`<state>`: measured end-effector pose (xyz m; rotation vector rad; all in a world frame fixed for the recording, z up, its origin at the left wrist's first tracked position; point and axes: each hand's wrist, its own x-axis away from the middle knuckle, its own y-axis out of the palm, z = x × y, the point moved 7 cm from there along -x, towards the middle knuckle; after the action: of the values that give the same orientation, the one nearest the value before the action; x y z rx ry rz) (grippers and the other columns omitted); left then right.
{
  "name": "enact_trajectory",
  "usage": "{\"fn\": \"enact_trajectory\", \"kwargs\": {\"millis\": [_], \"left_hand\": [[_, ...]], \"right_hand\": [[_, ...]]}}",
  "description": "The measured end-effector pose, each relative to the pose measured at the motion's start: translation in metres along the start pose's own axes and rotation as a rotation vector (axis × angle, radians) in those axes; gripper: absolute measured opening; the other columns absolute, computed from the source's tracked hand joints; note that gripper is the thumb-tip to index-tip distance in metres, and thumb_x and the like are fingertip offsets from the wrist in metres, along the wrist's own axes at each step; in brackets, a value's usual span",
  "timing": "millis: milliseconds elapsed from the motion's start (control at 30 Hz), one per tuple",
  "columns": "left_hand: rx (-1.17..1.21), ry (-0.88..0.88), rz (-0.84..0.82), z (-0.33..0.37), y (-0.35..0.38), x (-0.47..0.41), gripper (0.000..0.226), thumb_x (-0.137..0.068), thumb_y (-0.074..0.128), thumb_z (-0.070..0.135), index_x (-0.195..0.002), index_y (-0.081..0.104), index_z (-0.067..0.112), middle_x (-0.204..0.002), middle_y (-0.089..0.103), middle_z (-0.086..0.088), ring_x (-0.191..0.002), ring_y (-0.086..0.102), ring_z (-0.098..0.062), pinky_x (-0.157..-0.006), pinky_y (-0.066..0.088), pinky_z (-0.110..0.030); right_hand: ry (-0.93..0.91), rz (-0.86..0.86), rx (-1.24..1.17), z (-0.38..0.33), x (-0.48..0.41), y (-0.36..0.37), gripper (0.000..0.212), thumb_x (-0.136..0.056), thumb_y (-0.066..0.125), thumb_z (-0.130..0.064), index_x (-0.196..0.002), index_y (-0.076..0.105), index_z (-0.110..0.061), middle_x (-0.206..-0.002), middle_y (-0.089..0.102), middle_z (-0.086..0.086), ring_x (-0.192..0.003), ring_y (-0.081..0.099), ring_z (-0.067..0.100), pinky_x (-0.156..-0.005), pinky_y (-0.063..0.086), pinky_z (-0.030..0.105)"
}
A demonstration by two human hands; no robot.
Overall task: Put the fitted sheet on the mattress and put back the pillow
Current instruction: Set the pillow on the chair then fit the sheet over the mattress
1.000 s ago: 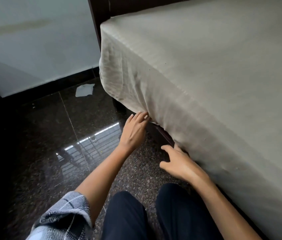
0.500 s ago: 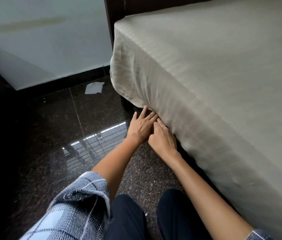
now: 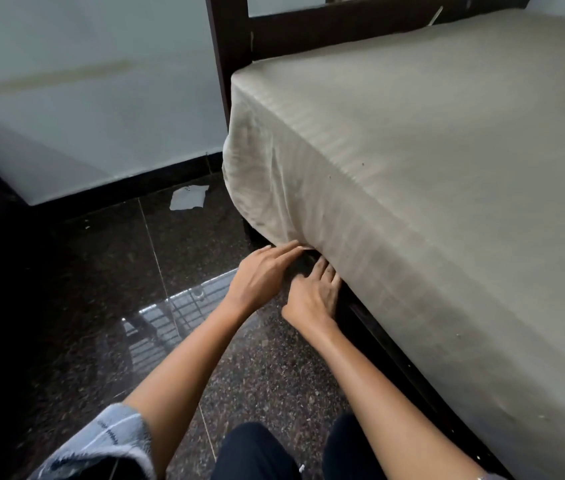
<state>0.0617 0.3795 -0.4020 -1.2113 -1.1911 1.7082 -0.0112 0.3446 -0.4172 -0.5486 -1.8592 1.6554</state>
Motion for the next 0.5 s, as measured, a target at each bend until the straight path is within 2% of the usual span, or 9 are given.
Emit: {"fn": "enact_trajectory", "kwargs": {"millis": [33, 100, 167, 233, 367, 500], "left_hand": [[0.017, -0.061, 0.026, -0.008, 0.0, 0.006, 0.054, -0.077, 0.039, 0.007, -0.128, 0.058, 0.012, -0.132, 0.058, -0.006, -0.118, 0.057, -0.023, -0.098, 0.044, -0.034], [0.022, -0.144, -0.014, -0.021, 0.004, 0.011, 0.055, -0.083, 0.038, 0.005, -0.137, 0.048, 0.012, -0.143, 0.045, -0.006, -0.133, 0.042, -0.025, -0.108, 0.034, -0.039], [-0.019, -0.155, -0.109, -0.024, 0.011, 0.002, 0.054, -0.092, 0.041, 0.011, -0.145, 0.033, 0.018, -0.153, 0.029, 0.0, -0.143, 0.024, -0.024, -0.113, 0.024, -0.039], [-0.04, -0.175, -0.154, -0.021, 0.016, -0.007, 0.054, -0.097, 0.039, 0.017, -0.148, 0.025, 0.022, -0.157, 0.019, 0.006, -0.144, 0.016, -0.022, -0.113, 0.022, -0.036], [-0.06, -0.285, -0.119, -0.021, 0.017, -0.011, 0.056, -0.095, 0.047, 0.022, -0.147, 0.027, 0.025, -0.155, 0.022, 0.009, -0.144, 0.017, -0.023, -0.105, 0.028, -0.032], [-0.134, -0.308, -0.18, -0.024, 0.019, -0.036, 0.058, -0.092, 0.041, 0.016, -0.147, 0.025, 0.026, -0.154, 0.025, 0.008, -0.145, 0.008, -0.025, -0.08, 0.039, -0.035]], "right_hand": [[0.033, -0.016, 0.026, -0.003, -0.003, 0.001, 0.053, -0.085, 0.059, -0.038, -0.131, 0.052, -0.014, -0.152, 0.012, 0.03, -0.14, 0.013, 0.043, -0.114, 0.004, 0.052], [0.104, -0.04, 0.033, -0.011, -0.01, 0.0, 0.046, -0.09, 0.051, -0.033, -0.131, 0.054, -0.013, -0.151, 0.013, 0.032, -0.138, 0.015, 0.048, -0.11, 0.005, 0.059], [0.173, -0.088, 0.024, -0.015, -0.019, 0.002, 0.048, -0.095, 0.042, -0.027, -0.139, 0.045, -0.007, -0.151, 0.01, 0.034, -0.136, 0.014, 0.051, -0.109, 0.006, 0.061], [0.231, -0.12, 0.026, -0.015, -0.025, 0.005, 0.05, -0.099, 0.035, -0.024, -0.143, 0.035, -0.001, -0.151, 0.006, 0.034, -0.137, 0.011, 0.052, -0.109, 0.006, 0.061], [0.196, -0.04, 0.069, -0.012, -0.022, 0.007, 0.047, -0.102, 0.021, -0.017, -0.142, 0.029, 0.008, -0.149, 0.009, 0.037, -0.135, 0.016, 0.052, -0.11, 0.015, 0.056], [0.137, -0.017, 0.115, -0.011, -0.018, 0.006, 0.045, -0.101, 0.024, -0.014, -0.139, 0.035, 0.007, -0.148, 0.011, 0.038, -0.134, 0.021, 0.051, -0.11, 0.019, 0.054]]}}
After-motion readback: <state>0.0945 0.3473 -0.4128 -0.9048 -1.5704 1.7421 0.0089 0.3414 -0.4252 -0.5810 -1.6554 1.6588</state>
